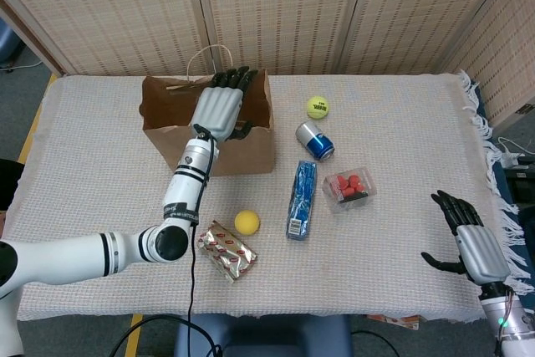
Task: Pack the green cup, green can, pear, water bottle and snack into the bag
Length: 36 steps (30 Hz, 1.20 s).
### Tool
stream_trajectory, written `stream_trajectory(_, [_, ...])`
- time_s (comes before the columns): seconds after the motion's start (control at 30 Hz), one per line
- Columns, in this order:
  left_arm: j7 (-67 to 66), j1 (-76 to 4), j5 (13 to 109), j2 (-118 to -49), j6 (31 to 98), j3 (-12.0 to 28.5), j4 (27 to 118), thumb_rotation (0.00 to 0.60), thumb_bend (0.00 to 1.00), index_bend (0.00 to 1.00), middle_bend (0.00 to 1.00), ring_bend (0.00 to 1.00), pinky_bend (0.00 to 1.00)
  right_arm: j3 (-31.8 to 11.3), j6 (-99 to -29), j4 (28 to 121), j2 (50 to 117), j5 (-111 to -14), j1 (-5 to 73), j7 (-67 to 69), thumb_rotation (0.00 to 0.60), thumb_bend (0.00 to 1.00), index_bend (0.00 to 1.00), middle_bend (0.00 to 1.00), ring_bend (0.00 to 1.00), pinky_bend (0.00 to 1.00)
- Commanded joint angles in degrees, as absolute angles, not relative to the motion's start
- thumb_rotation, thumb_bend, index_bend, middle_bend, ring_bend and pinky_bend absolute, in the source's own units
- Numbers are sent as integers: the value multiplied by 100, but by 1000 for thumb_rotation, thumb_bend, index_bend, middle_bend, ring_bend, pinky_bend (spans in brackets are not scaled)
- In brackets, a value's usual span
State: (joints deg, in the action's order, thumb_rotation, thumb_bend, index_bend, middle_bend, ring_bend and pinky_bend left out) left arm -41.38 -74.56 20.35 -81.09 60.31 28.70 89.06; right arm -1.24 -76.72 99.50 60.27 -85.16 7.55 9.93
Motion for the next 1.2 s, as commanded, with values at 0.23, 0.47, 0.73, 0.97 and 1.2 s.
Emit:
stream_trajectory(0.23, [-3247,-7129,3036,-8127,6561,2945,9059,600,466,40,24,36,152,-141,-7653,9933,5998,-8495,761,1093,600,73,0,0,0,0])
stream_trajectory(0.47, [-1915,-5886,4674,-7596,8046,2823,10069,600,585,474,384,387,511,-132,-7663,9938,6010,-8491,748,1033,600,73,0,0,0,0])
stream_trajectory(0.73, [-1119,-4436,6047,-6493,8165,1794,10913,600,593,541,503,481,549,-125,-7673,9954,6046,-8486,737,939,600,73,0,0,0,0])
stream_trajectory(0.97, [-760,-3525,8305,-6109,8080,161,10346,600,508,432,383,393,440,-113,-7710,9943,6075,-8506,717,835,600,73,0,0,0,0])
stream_trajectory(1.2, [-1010,-2958,9351,-6487,7708,-910,9940,600,352,0,0,0,74,-111,-7705,9931,6103,-8500,718,743,600,73,0,0,0,0])
